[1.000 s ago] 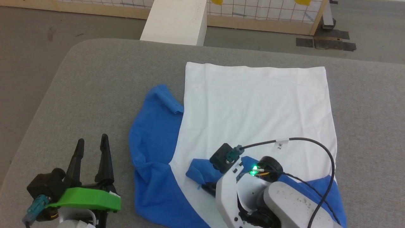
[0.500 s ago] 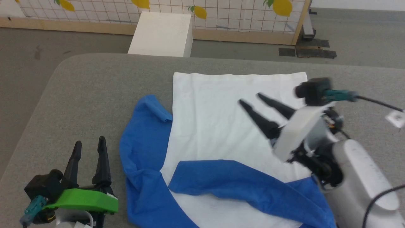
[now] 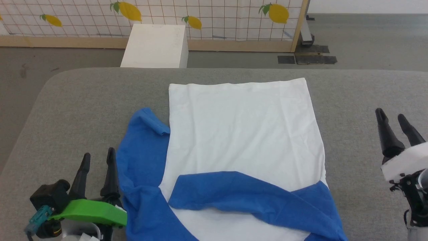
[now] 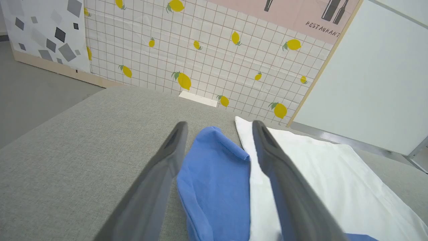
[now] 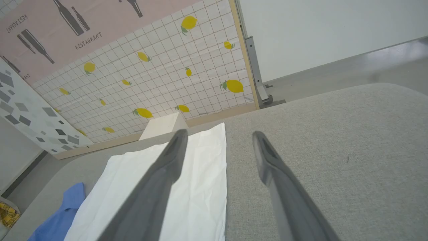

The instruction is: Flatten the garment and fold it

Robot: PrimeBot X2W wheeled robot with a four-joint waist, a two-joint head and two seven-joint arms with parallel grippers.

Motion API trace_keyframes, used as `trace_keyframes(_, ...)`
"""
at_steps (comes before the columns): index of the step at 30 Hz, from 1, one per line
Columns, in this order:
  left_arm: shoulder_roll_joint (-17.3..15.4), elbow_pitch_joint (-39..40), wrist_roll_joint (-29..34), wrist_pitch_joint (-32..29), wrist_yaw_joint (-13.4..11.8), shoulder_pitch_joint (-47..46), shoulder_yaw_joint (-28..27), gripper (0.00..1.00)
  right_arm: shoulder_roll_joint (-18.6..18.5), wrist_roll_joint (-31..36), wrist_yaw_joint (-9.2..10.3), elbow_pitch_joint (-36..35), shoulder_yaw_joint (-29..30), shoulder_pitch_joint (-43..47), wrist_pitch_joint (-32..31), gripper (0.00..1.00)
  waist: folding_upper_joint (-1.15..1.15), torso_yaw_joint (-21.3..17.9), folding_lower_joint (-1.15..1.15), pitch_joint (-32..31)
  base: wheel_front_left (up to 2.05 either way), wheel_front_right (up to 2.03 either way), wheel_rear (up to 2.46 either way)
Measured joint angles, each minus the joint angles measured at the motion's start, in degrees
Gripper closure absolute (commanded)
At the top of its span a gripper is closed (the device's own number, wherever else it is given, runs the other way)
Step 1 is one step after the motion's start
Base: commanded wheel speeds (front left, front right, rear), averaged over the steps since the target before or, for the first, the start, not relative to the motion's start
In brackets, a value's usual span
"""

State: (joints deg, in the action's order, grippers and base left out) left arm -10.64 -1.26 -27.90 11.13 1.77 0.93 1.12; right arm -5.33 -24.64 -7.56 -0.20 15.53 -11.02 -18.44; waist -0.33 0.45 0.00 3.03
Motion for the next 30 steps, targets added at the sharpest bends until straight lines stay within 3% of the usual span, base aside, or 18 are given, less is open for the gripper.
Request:
trace_keyframes(7, -1.90, -4.78, -0.78, -6.95, 0.90, -11.21, 1.79, 0.00, 1.31, 0.58, 0.00, -4.78, 4.66, 1.30, -1.58, 0.00, 0.00, -0.17, 0.00, 2.96, 0.00, 0.00, 0.00)
trace_keyframes(15, -6.99, -20.68, -1.58, -28.78, 1.96, -33.85, 6.69, 0.00, 2.07, 1.14, 0.00, -8.60, 4.85, 0.18, -3.87, 0.00, 0.00, -0.73, 0.00, 8.66, 0.00, 0.00, 0.00)
trace_keyframes(22, -8.44, -30.54, -0.86, -45.57, 0.23, -48.04, 10.26, 0.00, 2.26, 1.14, 0.00, -10.11, 3.88, -2.08, -5.37, 0.00, 0.00, -2.24, 0.01, 14.48, 0.00, 0.00, 0.00)
trace_keyframes(30, -11.87, -36.43, 2.25, -58.77, -2.82, -51.88, 13.69, 0.00, 2.35, 0.30, 0.00, -9.95, 2.66, -3.10, -5.88, 0.00, 0.00, -5.13, 0.01, 19.67, 0.00, 0.00, 0.00)
